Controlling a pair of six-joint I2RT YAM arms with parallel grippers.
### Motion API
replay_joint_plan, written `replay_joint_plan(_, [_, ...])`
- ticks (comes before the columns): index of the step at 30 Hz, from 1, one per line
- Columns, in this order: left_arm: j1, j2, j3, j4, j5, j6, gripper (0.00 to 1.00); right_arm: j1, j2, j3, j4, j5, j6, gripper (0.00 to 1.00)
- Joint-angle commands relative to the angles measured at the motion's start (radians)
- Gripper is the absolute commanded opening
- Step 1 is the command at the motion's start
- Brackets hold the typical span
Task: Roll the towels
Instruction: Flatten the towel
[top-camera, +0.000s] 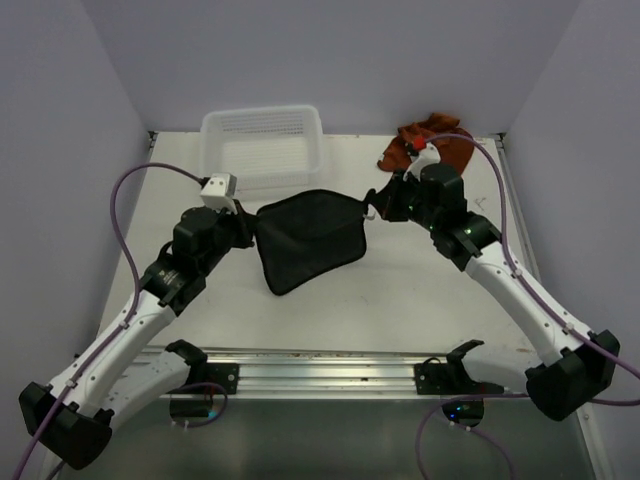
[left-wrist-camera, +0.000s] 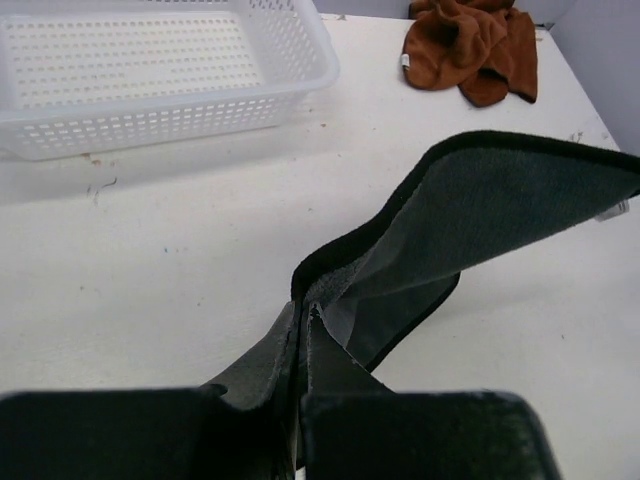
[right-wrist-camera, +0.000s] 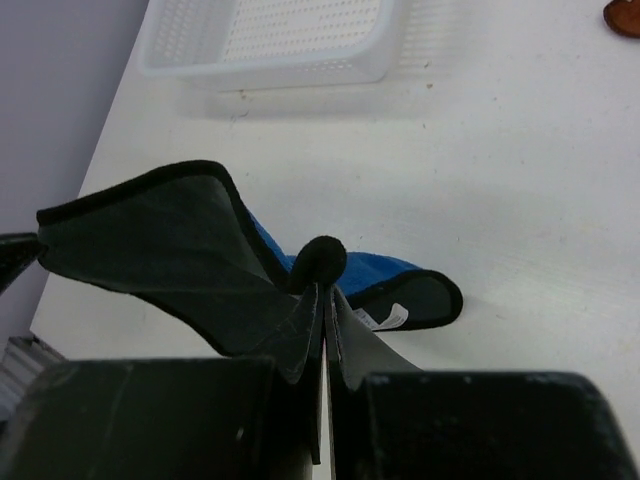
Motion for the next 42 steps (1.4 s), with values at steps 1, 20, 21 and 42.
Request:
replay_joint_plan(1, [-0.001,-0.034,-0.015,0.033,0.03,-0.026,0.0,-0.001,-0.127,-0.024,-0.011,-0.057,0.02,0.0])
replay_joint_plan(20, [0.01,0.211,-0.081,0.262,-0.039,-0.001,0.0,-0.013,-0.051,-0.064,-0.052,0.051,0.076,0.0])
replay_joint_plan(21, [0.034,0.235,-0.097,0.29,-0.021,-0.001,0.0,-0.018,-0.032,-0.062,-0.04,0.051,0.069,0.0])
replay_joint_plan(42, [0.172,0.543,-0.14,0.606,0.3,0.022,0.02,-0.168,0.272,-0.074,0.158,-0.132,0.058,0.0])
